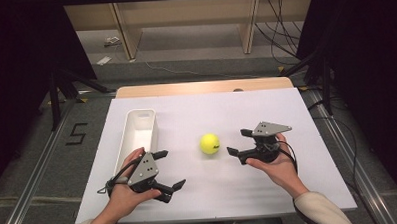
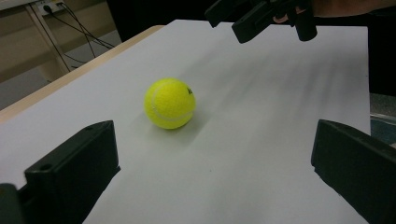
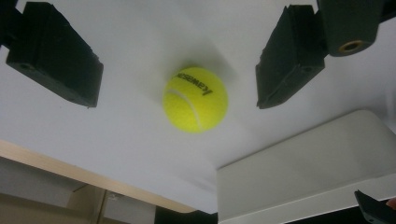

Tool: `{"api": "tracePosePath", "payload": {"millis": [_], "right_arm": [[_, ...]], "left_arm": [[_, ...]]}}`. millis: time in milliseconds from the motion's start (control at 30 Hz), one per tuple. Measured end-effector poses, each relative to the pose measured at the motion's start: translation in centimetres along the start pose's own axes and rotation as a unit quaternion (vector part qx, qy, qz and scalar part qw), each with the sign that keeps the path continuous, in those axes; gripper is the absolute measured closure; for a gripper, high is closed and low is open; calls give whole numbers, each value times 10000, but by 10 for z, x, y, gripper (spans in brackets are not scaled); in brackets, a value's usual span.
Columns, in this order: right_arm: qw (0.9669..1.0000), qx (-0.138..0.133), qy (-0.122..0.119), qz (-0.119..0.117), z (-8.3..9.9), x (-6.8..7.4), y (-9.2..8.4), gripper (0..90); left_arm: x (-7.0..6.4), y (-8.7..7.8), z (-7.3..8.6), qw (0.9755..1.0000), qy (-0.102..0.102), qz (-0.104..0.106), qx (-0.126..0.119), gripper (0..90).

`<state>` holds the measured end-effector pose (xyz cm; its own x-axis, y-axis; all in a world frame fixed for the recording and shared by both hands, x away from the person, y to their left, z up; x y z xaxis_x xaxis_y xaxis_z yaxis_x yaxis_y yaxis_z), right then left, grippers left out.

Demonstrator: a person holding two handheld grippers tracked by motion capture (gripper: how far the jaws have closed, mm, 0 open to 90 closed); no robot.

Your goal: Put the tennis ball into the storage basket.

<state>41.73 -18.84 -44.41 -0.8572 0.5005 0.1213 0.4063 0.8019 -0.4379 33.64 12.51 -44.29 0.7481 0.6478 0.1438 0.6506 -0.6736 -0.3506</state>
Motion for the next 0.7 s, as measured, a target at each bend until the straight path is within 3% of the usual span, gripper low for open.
{"api": "tracePosePath", "payload": {"millis": [700], "right_arm": [[9998,211,-33,-57,-3,-2,26,155]], "left_arm": [[0,0,0,10000,4,11,-2,2]]}}
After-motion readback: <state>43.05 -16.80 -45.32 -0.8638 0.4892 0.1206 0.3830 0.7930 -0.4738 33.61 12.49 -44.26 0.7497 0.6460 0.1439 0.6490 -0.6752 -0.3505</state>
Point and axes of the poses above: each handheld gripper's, and its own axes: y roughly forward along the jaws, z roughly out of its underside, x roughly to its left, the point moved 3 cm from there along y, roughly forward along the jaws, and after that the axes turned 9 degrees about -z, right-handed, at the moved point
